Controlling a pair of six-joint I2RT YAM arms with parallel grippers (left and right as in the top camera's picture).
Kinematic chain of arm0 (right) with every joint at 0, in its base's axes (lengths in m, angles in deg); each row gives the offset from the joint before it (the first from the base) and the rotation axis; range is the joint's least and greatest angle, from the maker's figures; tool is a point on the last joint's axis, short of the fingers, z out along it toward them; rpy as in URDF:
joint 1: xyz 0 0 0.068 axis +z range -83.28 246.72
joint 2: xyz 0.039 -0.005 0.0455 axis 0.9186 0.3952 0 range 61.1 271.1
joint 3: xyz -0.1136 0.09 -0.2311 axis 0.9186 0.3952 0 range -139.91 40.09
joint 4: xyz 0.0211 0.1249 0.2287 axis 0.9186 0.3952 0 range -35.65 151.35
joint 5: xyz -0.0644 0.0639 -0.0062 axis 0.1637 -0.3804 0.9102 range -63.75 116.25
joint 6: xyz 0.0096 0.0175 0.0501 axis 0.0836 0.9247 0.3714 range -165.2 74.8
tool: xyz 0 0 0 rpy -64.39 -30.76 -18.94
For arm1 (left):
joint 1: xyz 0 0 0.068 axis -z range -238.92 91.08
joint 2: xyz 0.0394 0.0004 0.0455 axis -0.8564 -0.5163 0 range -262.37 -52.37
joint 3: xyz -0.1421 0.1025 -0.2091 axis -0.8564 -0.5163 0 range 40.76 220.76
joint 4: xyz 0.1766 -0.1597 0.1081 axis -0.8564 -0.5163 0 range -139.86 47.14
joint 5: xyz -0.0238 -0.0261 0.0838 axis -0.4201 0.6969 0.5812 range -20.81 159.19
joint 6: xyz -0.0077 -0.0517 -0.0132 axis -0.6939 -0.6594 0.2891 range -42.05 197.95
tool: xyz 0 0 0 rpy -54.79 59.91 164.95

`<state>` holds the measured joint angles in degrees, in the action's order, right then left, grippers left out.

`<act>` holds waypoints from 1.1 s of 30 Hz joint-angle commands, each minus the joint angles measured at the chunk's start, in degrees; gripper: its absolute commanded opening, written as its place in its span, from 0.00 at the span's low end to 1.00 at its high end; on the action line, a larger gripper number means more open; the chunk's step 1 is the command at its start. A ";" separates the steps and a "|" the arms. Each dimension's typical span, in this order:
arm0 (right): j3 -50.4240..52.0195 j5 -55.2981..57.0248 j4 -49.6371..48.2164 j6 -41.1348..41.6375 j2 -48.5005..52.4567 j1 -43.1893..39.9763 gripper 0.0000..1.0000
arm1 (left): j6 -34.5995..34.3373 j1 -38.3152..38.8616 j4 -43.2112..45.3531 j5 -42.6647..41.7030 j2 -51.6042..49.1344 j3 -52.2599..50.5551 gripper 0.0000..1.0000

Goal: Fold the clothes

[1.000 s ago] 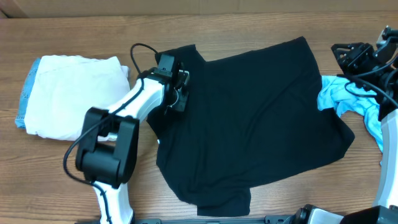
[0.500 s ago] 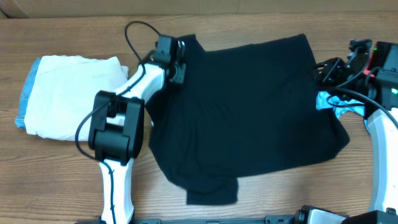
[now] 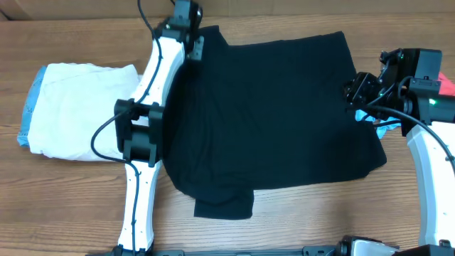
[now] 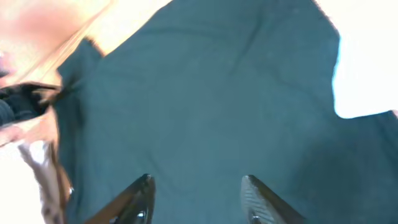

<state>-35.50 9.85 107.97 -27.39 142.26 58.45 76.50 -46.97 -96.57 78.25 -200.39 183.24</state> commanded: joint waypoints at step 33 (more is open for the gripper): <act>-0.61 0.39 5.51 2.99 -6.47 -10.45 0.62 | -10.49 12.70 -30.34 -25.88 67.87 -73.02 0.82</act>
<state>-35.54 10.02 113.88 -24.40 136.47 48.07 70.31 -38.03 -130.76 60.26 -133.68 121.97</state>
